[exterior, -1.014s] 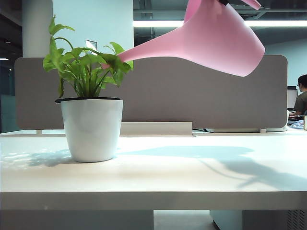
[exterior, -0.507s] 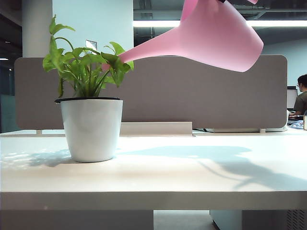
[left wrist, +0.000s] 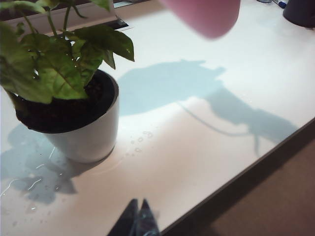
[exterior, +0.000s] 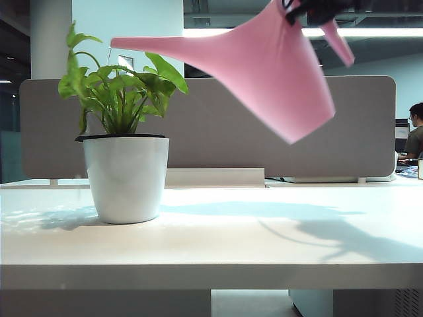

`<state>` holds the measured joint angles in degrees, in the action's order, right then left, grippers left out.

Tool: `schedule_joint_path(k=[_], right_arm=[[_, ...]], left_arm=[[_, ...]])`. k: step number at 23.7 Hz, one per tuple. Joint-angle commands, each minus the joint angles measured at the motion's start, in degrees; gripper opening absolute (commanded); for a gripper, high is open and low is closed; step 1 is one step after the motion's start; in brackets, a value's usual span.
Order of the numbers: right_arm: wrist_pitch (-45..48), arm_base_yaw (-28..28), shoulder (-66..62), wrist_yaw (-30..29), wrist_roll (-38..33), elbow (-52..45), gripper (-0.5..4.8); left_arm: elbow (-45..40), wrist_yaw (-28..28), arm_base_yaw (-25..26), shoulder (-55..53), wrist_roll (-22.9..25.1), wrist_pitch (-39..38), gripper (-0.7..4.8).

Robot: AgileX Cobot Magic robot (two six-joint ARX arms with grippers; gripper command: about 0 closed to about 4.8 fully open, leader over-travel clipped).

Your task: Pick up the watering can from the table, water the potted plant, and put the can back.

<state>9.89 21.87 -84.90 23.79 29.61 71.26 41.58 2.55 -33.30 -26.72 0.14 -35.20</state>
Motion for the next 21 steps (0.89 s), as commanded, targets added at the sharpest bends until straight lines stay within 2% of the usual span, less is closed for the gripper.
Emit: schedule_joint_path(k=[1,3,5,8,10,13,16,17,19,20,21], right_arm=[[9.94,-0.79,0.66,-1.27,-16.48,-6.54,-0.06],[18.47,-2.47,0.61,-5.66,-25.40,-13.70,-0.06],[28.44,-3.65,-0.48,-6.21,-30.58,-20.70,-0.06],[40.19,-5.03,-4.79,-10.25,-34.03,-28.48,-0.06],[44.83,-5.03,-7.04,-10.45,-34.34,-30.62,-0.06],[49.75,-5.03,-10.54,-11.06,-34.45,-32.00,-0.06],[50.07,-5.03,-12.68,-11.10,-34.49,-31.98,-0.03],[49.88,-5.03,-12.79,-11.10,-34.29,-31.98,0.34],[49.79,-5.03,-12.79,-11.10,-33.83,-31.98,1.72],[49.66,-5.03,-12.76,-11.10,-33.51,-31.98,2.60],[49.16,-5.03,-12.66,-11.10,-33.40,-31.98,3.08]], left_arm=[[0.17,0.07,-0.04,0.02,-0.15,0.57,0.03],[0.17,0.09,-0.04,0.02,-0.15,0.55,0.03],[0.17,0.04,-0.04,0.02,-0.15,0.57,0.03],[0.17,0.04,-0.04,0.02,-0.15,0.57,0.03],[0.17,0.04,-0.04,0.02,-0.15,0.57,0.03],[0.17,0.11,-0.04,0.02,-0.15,0.55,0.03],[0.17,0.04,-0.04,0.02,-0.15,0.55,0.03],[0.17,0.07,-0.04,0.02,-0.15,0.57,0.03],[0.17,0.04,-0.04,0.02,-0.15,0.55,0.03],[0.17,0.04,-0.04,0.02,-0.15,0.57,0.03],[0.17,0.07,-0.04,0.02,-0.15,0.55,0.03]])
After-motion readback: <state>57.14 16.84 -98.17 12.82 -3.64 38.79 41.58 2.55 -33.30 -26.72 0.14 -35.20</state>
